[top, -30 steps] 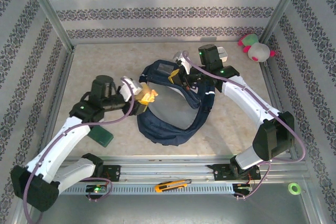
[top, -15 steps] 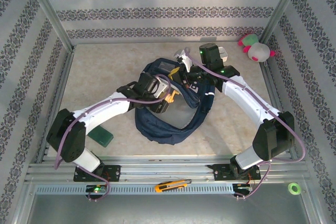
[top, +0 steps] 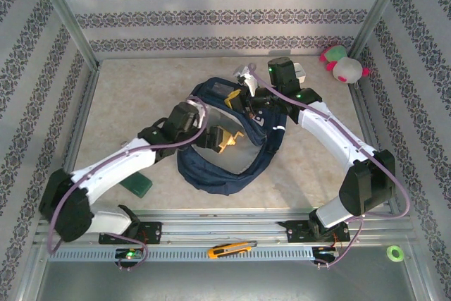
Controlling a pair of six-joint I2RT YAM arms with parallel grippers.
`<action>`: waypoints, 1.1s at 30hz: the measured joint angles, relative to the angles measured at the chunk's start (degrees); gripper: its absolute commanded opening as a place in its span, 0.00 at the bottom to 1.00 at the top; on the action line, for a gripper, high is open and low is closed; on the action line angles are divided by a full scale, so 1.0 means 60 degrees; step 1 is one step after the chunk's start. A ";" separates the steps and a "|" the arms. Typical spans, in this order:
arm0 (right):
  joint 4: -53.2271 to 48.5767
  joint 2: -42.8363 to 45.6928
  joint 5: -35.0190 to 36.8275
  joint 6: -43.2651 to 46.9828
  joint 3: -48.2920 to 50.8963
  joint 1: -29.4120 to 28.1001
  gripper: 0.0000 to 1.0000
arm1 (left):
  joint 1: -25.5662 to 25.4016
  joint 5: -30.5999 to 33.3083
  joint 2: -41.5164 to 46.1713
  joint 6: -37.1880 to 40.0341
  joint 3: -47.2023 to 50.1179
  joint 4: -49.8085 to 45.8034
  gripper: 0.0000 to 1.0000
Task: Pack the student bag
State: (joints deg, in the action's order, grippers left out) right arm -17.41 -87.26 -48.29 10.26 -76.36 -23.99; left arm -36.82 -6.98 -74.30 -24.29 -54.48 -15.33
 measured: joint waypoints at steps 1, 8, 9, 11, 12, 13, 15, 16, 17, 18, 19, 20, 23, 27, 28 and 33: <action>0.0015 0.0000 -0.0029 -0.0018 0.0000 0.0000 0.00 | -0.0007 0.0007 0.0270 -0.0229 0.0142 0.0073 0.73; 0.0149 0.0004 -0.0113 -0.0248 0.0095 0.0000 0.00 | -0.1326 0.1118 0.1209 -0.1996 0.1472 0.0612 0.50; 0.0211 0.0007 -0.0113 -0.0277 0.0138 0.0000 0.00 | -0.1679 0.1417 0.1180 -0.2189 0.1621 0.0710 0.48; 0.0273 0.0011 -0.0113 -0.0375 0.0171 0.0000 0.00 | -0.2186 0.1974 0.1016 -0.2586 0.1741 0.0852 0.48; 0.0324 0.0018 -0.0117 -0.0419 0.0189 0.0000 0.00 | -0.2346 0.2251 0.0874 -0.2827 0.1756 0.0940 0.48; 0.0372 0.0029 -0.0117 -0.0463 0.0204 0.0000 0.00 | -0.2426 0.2514 0.0710 -0.3093 0.1756 0.1045 0.48; 0.0459 0.0055 -0.0127 -0.0517 0.0259 0.0000 0.00 | -0.2437 0.2951 0.0353 -0.3552 0.1759 0.1304 0.48; 0.0484 0.0062 -0.0146 -0.0554 0.0277 0.0000 0.00 | -0.2433 0.3151 0.0138 -0.3752 0.1781 0.1494 0.47; 0.0514 0.0066 -0.0149 -0.0590 0.0291 0.0000 0.00 | -0.2433 0.3275 -0.0029 -0.3869 0.1792 0.1665 0.46; 0.0521 0.0073 -0.0160 -0.0627 0.0295 0.0000 0.00 | -0.2437 0.3381 -0.0233 -0.3989 0.1792 0.1865 0.43; 0.0539 0.0091 -0.0182 -0.0667 0.0310 0.0000 0.00 | -0.2437 0.3493 -0.0455 -0.4065 0.1792 0.2098 0.40; 0.0554 0.0106 -0.0186 -0.0696 0.0317 0.0000 0.00 | -0.2433 0.3585 -0.0637 -0.4113 0.1792 0.2302 0.37; 0.0612 0.0164 -0.0204 -0.0769 0.0324 0.0000 0.00 | -0.2437 0.3778 -0.1206 -0.4229 0.1792 0.2991 0.30; 0.0729 0.0219 -0.0317 -0.0951 0.0368 0.0000 0.00 | -0.2437 0.3756 -0.2135 -0.4244 0.1781 0.4113 0.30; 0.0743 0.0219 -0.0339 -0.0980 0.0379 0.0000 0.00 | -0.2433 0.3719 -0.2415 -0.4215 0.1730 0.4408 0.30; 0.0878 0.0219 -0.0372 -0.1158 0.0390 0.0000 0.00 | -0.2393 0.3384 -0.3931 -0.3949 0.1209 0.5982 0.30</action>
State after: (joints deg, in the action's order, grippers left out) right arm -12.14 -85.95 -50.52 3.31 -74.02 -23.99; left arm -51.18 13.32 -97.89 -47.99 -47.22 20.56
